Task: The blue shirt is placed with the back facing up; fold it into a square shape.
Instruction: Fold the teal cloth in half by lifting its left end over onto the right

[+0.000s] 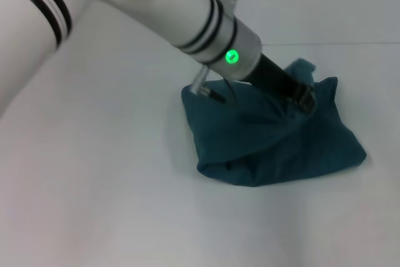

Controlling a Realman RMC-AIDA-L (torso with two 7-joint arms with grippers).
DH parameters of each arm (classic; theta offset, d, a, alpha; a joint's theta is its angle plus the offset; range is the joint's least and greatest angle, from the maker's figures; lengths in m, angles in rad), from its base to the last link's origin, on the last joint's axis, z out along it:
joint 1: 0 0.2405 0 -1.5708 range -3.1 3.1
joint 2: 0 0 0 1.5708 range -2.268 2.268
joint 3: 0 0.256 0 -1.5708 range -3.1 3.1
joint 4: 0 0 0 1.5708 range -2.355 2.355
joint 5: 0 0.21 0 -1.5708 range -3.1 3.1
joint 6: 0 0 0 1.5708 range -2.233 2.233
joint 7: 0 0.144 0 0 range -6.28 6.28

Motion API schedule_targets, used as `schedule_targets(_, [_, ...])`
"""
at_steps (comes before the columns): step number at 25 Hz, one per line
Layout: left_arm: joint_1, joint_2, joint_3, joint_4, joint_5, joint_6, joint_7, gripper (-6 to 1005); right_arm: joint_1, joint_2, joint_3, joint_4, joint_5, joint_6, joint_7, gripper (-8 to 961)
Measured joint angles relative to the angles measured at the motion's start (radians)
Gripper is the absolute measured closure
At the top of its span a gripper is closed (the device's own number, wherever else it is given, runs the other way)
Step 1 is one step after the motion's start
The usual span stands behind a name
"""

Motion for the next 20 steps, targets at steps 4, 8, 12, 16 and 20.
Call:
schedule_targets(4, [0.002, 0.0, 0.19, -0.057, -0.101, -0.067, 0.019, 855, 0.032, 0.009, 0.025, -0.02, -0.071, 0.002, 0.028, 953])
schedule_targets(8, [0.024, -0.001, 0.27, -0.043, -0.202, -0.077, 0.029, 850, 0.06, 0.015, 0.034, -0.058, -0.146, 0.011, 0.068, 954])
schedule_targets(12, [0.048, -0.001, 0.29, -0.029, -0.25, -0.093, 0.035, 763, 0.077, 0.034, 0.042, -0.108, -0.193, 0.017, 0.089, 954])
schedule_targets(16, [0.076, -0.001, 0.29, -0.001, -0.272, -0.11, 0.036, 677, 0.089, 0.047, 0.041, -0.139, -0.216, 0.021, 0.101, 953])
schedule_targets(20, [0.137, 0.007, 0.283, 0.087, -0.268, -0.107, 0.039, 491, 0.102, 0.058, 0.034, -0.187, -0.256, 0.004, 0.129, 953])
